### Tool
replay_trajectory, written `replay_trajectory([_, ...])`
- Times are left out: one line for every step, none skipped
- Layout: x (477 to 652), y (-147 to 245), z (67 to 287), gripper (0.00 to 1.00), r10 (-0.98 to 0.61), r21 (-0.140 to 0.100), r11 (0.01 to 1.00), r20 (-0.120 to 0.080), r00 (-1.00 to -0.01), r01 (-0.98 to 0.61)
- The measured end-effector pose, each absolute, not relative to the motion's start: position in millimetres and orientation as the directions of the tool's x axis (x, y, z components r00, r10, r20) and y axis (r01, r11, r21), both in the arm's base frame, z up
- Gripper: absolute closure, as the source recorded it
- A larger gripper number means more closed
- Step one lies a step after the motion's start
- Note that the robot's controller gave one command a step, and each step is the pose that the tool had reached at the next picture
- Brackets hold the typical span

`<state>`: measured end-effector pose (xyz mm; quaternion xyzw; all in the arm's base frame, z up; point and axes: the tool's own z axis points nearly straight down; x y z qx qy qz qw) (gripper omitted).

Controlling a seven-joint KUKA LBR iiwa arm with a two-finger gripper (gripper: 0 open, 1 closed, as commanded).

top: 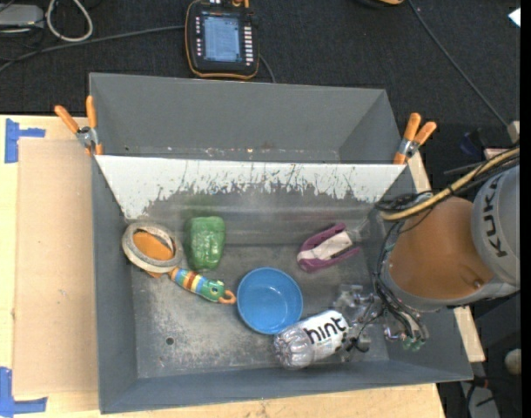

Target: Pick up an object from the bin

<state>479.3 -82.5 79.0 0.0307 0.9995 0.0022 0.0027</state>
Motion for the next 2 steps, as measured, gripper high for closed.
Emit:
replay_trajectory([522.9, -79.6, 69.5, 1.0, 0.076, 0.003, 0.997, -0.008, -0.997, 0.076])
replay_trajectory([553.1, -32.5, 98.5, 1.0, 0.056, 0.007, 0.998, -0.005, -0.998, 0.056])
